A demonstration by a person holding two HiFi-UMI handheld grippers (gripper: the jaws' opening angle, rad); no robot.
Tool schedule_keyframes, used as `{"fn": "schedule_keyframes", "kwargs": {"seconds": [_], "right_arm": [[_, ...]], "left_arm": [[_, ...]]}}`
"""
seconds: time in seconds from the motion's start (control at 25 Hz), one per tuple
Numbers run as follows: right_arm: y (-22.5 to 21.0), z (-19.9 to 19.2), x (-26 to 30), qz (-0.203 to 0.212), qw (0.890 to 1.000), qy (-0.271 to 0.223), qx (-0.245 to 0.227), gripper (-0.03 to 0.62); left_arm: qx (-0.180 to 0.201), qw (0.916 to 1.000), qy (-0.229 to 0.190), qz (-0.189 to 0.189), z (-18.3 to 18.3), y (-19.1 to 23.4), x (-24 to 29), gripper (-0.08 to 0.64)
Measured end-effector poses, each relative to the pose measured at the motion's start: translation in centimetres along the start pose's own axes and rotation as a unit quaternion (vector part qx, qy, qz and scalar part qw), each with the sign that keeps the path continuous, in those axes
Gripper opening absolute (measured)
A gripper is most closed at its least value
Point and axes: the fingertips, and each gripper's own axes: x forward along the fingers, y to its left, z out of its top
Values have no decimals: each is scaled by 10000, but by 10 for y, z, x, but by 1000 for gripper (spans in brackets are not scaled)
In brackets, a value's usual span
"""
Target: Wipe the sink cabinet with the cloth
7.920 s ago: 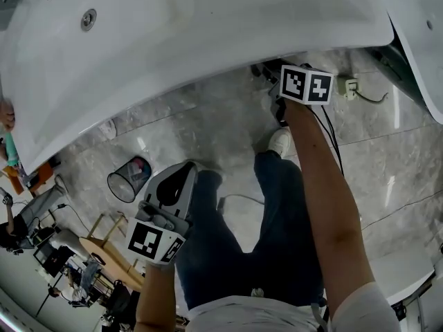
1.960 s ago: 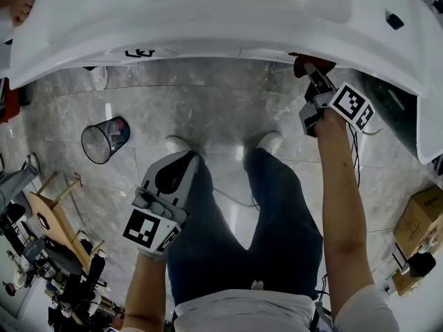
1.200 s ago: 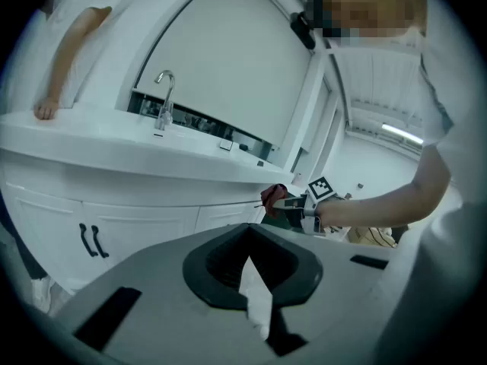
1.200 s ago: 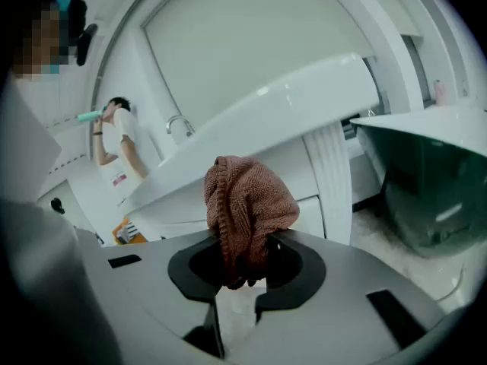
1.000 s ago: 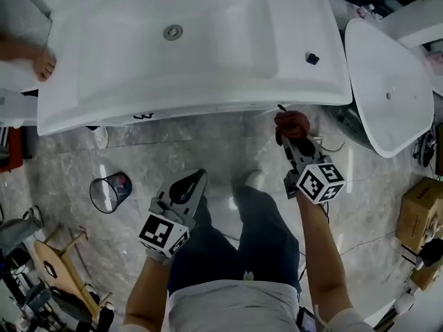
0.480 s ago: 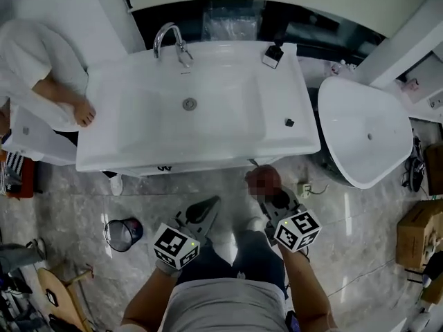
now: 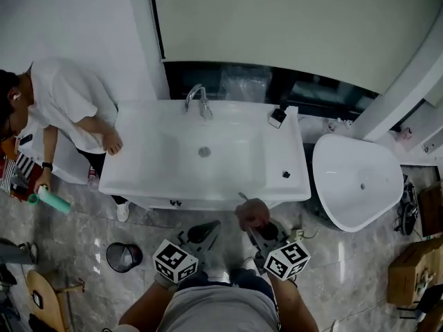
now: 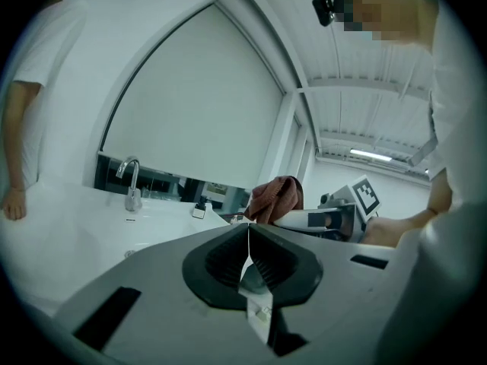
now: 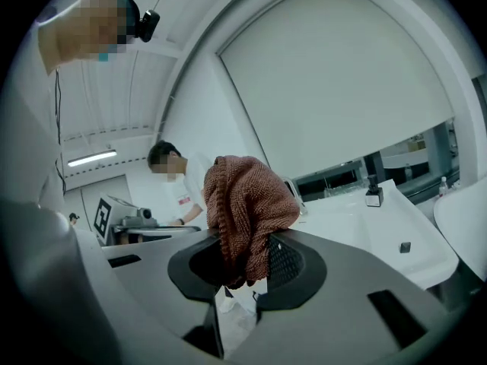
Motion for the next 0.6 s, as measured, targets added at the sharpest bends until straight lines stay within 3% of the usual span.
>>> {"fn": "schedule_keyframes", "kwargs": {"seconds": [0.6], "right_arm": [[46,64,8,477,9959,-423,-646,89]], "left_arm": [[292,9969,-653,320,67,2,-36,12]]}}
